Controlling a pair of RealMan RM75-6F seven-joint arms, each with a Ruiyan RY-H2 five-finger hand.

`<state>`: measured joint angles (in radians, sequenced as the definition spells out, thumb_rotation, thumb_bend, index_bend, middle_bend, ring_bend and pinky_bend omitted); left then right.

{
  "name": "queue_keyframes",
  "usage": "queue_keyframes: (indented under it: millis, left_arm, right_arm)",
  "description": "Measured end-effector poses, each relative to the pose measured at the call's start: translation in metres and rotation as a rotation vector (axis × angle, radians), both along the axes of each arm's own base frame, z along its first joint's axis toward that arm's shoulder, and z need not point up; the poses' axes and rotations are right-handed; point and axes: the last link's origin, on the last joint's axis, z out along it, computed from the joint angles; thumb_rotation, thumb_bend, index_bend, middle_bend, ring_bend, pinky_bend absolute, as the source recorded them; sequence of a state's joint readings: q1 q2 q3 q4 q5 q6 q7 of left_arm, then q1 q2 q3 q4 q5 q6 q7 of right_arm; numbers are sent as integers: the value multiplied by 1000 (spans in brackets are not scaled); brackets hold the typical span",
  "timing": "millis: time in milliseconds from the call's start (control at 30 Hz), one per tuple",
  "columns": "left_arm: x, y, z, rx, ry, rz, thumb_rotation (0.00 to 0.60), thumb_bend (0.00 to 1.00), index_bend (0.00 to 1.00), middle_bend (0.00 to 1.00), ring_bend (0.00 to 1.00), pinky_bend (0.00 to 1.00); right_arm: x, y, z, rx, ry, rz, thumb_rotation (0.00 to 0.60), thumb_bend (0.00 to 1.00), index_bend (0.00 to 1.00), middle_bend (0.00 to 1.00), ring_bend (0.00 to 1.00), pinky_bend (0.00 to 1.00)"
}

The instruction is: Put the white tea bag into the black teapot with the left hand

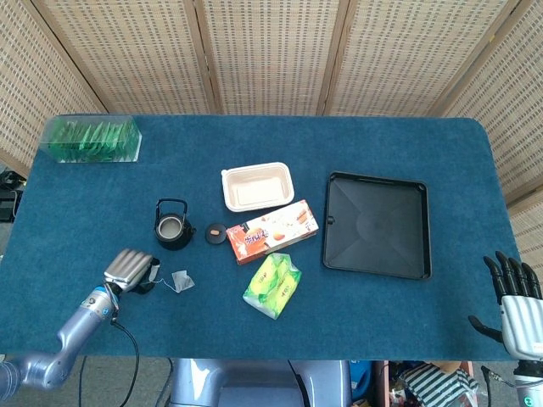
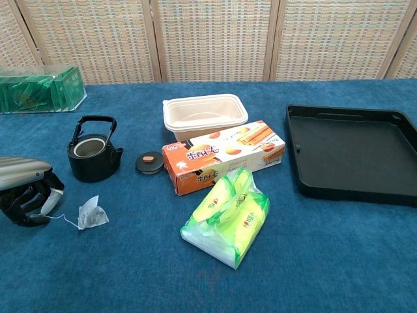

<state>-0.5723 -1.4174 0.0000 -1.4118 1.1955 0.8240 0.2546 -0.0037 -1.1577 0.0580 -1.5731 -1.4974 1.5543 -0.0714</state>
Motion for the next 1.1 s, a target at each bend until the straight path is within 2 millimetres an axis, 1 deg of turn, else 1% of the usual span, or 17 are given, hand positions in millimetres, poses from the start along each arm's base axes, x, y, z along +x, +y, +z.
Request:
queue_keyframes:
  millis: [100, 233, 433, 700, 833, 933, 1100]
  left_arm:
    - [0, 0, 0, -1, -1, -1, 600, 389, 663, 784, 742, 721]
    - [2, 1, 0, -1, -3, -4, 600, 465, 670, 785, 742, 722]
    - [4, 2, 2, 4, -8, -7, 600, 540, 684, 788, 748, 726]
    - [11, 4, 11, 30, -31, -22, 600, 549, 686, 788, 748, 726]
    - [19, 6, 23, 65, -60, -40, 600, 548, 692, 788, 748, 726]
    - [26, 8, 37, 102, -93, -55, 600, 549, 695, 788, 747, 726]
    - [42, 12, 66, 175, -164, -91, 600, 548, 696, 788, 748, 726]
  right_arm:
    - [0, 0, 0, 0, -1, 0, 600, 16, 96, 107, 0, 90]
    - [-1, 1, 0, 0, -2, -1, 600, 16, 97, 107, 0, 90]
    - [-1, 1, 0, -1, -6, -4, 600, 16, 96, 107, 0, 90]
    - [-1, 1, 1, -4, -4, -1, 600, 16, 96, 107, 0, 90]
    - [0, 1, 2, -6, -4, 4, 600, 16, 96, 107, 0, 90]
    - [1, 1, 1, -7, -6, 7, 600, 16, 96, 107, 0, 90]
    - [1, 1, 0, -7, -11, 11, 600, 16, 97, 107, 0, 90]
